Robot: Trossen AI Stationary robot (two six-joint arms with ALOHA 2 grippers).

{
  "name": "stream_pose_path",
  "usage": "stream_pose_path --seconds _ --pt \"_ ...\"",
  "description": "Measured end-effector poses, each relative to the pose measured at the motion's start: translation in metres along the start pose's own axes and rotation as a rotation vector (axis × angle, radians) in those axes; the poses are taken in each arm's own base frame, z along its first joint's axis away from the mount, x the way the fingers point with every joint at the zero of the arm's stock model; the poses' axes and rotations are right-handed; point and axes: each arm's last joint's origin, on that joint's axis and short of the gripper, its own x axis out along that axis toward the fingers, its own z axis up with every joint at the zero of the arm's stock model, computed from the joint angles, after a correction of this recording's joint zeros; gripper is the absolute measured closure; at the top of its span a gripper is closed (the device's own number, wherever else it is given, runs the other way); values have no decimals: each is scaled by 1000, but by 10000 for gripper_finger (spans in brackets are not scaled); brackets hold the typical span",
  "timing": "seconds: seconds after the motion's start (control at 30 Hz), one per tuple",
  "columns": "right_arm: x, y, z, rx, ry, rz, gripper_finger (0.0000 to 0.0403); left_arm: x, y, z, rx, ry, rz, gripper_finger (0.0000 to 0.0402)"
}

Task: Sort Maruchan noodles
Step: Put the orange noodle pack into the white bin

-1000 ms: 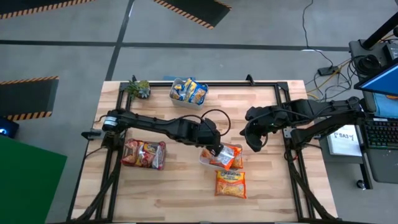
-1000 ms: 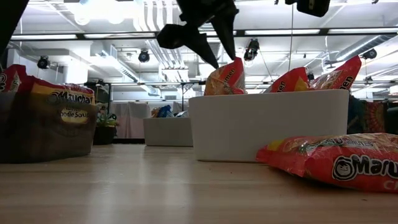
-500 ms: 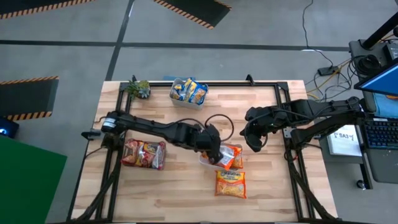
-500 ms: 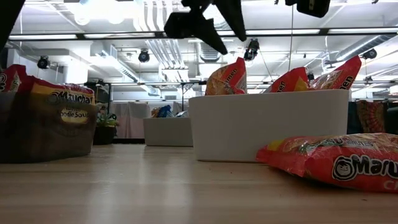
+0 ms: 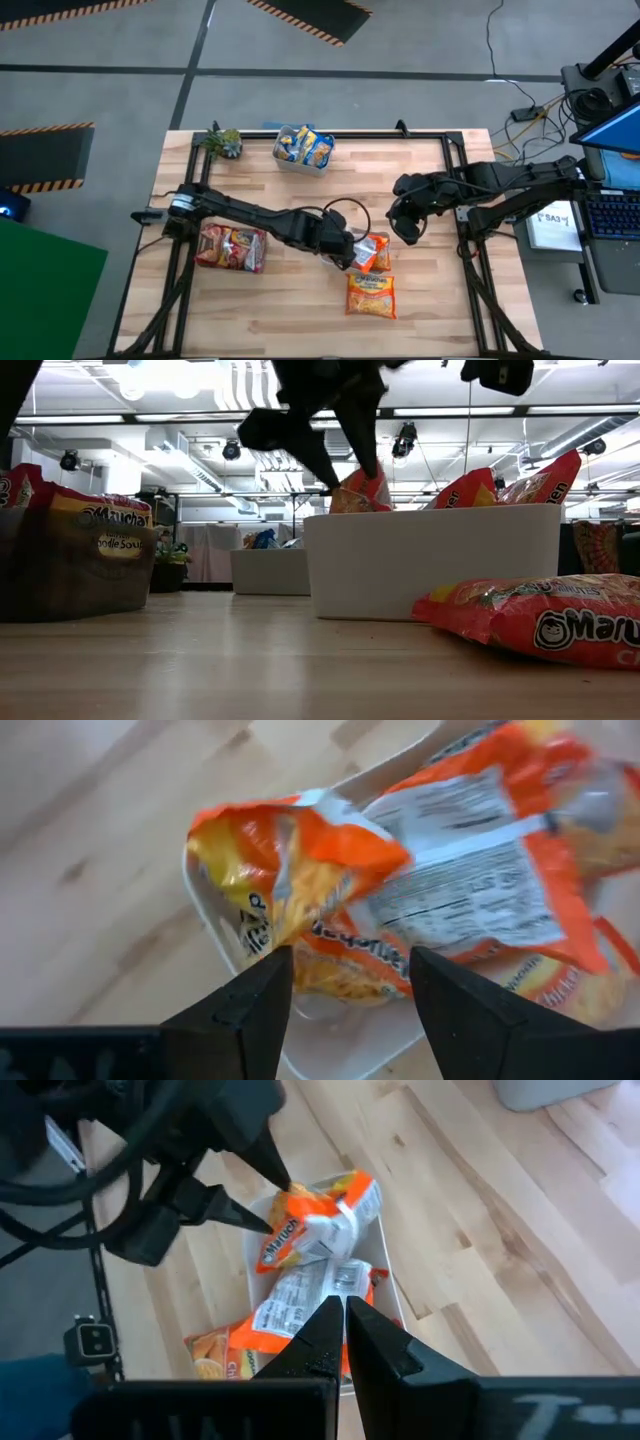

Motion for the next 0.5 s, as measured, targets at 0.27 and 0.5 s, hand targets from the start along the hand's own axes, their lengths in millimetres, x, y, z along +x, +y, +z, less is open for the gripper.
stream_pose_path --seconds 0.27,0.5 --pt "11 -5 -8 39 35 -34 394 13 3 -5 -147 91 30 216" --pt "18 -8 -13 36 57 -51 394 24 1 -5 -154 91 23 219"
